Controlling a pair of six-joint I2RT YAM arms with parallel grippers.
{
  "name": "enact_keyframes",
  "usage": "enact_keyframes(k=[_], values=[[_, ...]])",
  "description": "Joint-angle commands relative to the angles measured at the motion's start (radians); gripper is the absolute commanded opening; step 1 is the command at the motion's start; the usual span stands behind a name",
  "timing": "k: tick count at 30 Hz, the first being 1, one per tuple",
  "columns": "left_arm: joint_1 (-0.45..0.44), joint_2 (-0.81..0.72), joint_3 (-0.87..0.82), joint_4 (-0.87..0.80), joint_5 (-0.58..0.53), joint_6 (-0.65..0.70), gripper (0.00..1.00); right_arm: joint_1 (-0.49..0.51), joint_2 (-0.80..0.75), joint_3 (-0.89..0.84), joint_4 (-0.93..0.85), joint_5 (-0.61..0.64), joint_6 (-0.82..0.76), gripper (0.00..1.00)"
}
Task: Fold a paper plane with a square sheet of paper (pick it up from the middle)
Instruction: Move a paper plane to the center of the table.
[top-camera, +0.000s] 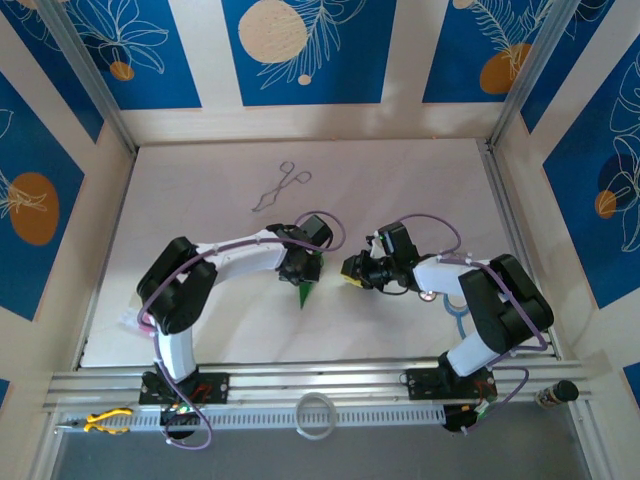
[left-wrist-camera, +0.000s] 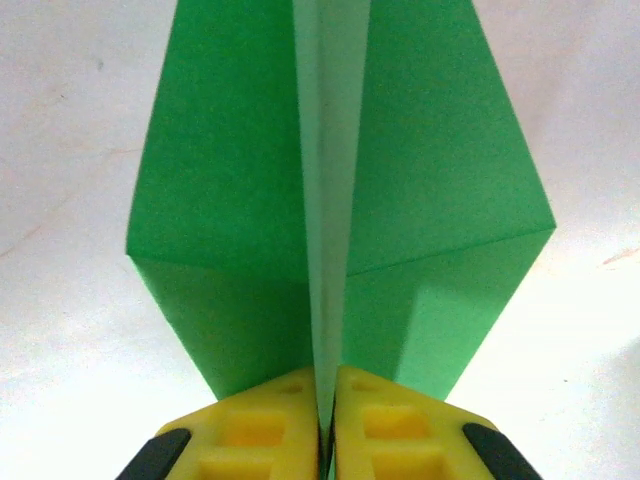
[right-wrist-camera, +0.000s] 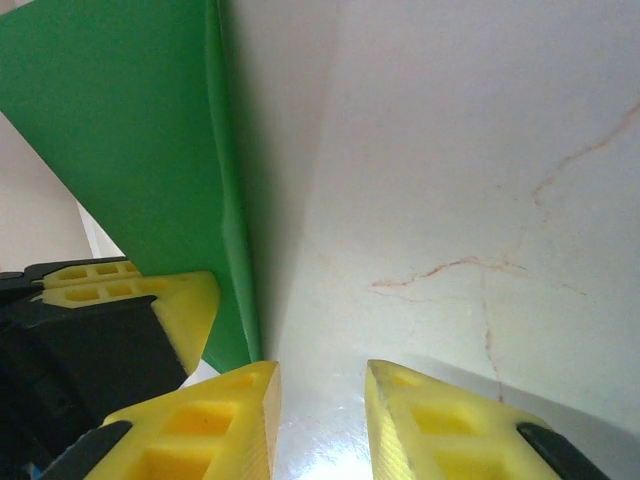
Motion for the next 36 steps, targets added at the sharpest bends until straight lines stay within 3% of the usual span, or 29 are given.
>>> enact_keyframes(k=[1, 26, 36], values=[[0.001, 0.022, 0.023, -0.026, -0.003, 0.003, 0.13, -0.005, -0.025, -0.009, -0.013, 0.001, -0.015, 0.28], [0.001, 0.058, 0.013, 0.000, 0.002, -0.009, 0.19, -0.003, -0.007, -0.016, -0.004, -0.012, -0.013, 0.29], [-0.010, 0.084, -0.018, 0.009, -0.044, -0.075, 0.26, -0.004, -0.029, -0.021, -0.010, -0.008, -0.016, 0.29]])
